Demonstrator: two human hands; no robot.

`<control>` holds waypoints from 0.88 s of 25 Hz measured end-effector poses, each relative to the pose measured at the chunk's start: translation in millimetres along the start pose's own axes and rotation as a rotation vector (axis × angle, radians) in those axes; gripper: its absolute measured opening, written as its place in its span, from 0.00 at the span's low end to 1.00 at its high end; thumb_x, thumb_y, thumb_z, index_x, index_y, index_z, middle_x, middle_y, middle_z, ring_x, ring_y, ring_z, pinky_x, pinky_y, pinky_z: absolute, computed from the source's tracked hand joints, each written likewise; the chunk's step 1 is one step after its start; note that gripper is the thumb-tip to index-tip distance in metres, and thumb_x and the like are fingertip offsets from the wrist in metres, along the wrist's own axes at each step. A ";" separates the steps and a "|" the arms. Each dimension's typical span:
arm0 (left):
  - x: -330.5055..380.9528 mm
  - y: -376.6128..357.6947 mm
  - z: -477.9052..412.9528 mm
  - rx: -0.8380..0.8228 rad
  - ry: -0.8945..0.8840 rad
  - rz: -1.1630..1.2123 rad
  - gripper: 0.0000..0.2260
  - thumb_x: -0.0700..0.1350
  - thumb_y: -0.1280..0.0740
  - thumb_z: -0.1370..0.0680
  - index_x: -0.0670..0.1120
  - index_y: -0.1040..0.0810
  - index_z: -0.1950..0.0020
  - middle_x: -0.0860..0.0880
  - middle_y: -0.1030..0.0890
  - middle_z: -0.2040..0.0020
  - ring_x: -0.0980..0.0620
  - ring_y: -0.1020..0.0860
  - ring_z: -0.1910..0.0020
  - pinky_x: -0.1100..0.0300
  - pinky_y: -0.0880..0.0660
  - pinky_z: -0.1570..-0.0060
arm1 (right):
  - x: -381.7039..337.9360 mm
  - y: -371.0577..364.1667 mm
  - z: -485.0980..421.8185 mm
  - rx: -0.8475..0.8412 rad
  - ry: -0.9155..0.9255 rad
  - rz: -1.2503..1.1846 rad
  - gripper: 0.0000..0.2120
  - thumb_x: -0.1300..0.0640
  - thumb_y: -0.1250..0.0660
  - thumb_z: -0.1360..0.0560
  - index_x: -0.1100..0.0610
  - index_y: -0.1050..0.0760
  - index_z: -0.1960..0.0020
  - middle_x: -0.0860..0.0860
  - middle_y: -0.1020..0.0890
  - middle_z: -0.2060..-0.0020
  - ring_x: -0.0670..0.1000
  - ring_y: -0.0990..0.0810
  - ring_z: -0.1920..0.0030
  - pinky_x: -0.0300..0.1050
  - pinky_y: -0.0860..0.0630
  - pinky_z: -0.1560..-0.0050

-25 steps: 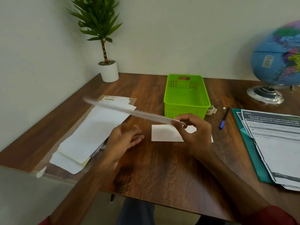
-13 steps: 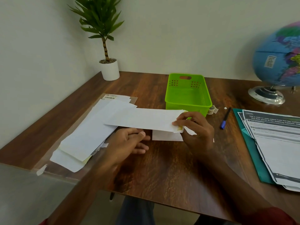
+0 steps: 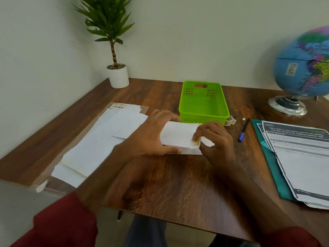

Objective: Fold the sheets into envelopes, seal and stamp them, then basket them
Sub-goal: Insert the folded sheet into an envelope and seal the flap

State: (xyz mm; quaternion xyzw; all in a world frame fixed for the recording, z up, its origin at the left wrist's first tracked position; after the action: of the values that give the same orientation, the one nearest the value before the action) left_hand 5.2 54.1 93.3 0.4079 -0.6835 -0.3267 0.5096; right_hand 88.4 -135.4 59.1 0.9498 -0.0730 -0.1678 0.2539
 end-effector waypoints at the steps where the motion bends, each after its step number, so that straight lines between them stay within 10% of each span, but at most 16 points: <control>1: -2.8 -6.8 -10.7 -0.155 0.007 -0.022 0.44 0.68 0.23 0.36 0.55 0.35 0.25 0.57 0.34 0.26 0.57 0.36 0.28 0.55 0.35 0.27 | 0.7 0.6 -0.5 -0.011 0.008 0.003 0.12 0.75 0.25 0.34 0.59 0.17 0.59 0.52 0.17 0.57 0.57 0.20 0.53 0.55 0.24 0.57; 5: -4.3 -29.5 -37.7 -0.471 -0.021 -0.116 0.54 0.69 0.22 0.38 0.54 0.46 0.22 0.54 0.41 0.23 0.54 0.41 0.25 0.55 0.41 0.24 | -0.7 6.1 -1.3 -0.037 0.069 -0.011 0.12 0.75 0.25 0.33 0.59 0.16 0.59 0.53 0.17 0.57 0.57 0.20 0.53 0.53 0.24 0.55; 22: -20.4 -44.4 -32.4 -0.169 -0.171 -0.154 0.50 0.77 0.33 0.34 0.52 0.42 0.21 0.52 0.31 0.31 0.52 0.33 0.32 0.47 0.35 0.29 | 8.7 -14.8 8.5 -0.210 0.071 -0.019 0.15 0.63 0.26 0.29 0.57 0.15 0.42 0.51 0.14 0.42 0.55 0.19 0.37 0.56 0.23 0.41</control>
State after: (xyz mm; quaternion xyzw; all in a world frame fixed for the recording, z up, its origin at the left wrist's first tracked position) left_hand 49.4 51.1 54.9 0.3851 -0.6612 -0.4548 0.4557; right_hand 94.3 -128.5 42.2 0.9239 -0.0371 -0.1432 0.3528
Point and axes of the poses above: each hand's wrist, its own z-axis away from the middle knuckle, its own y-axis out of the back of the hand, x = y × z, the point moved 5 cm from there along -z, towards the middle knuckle
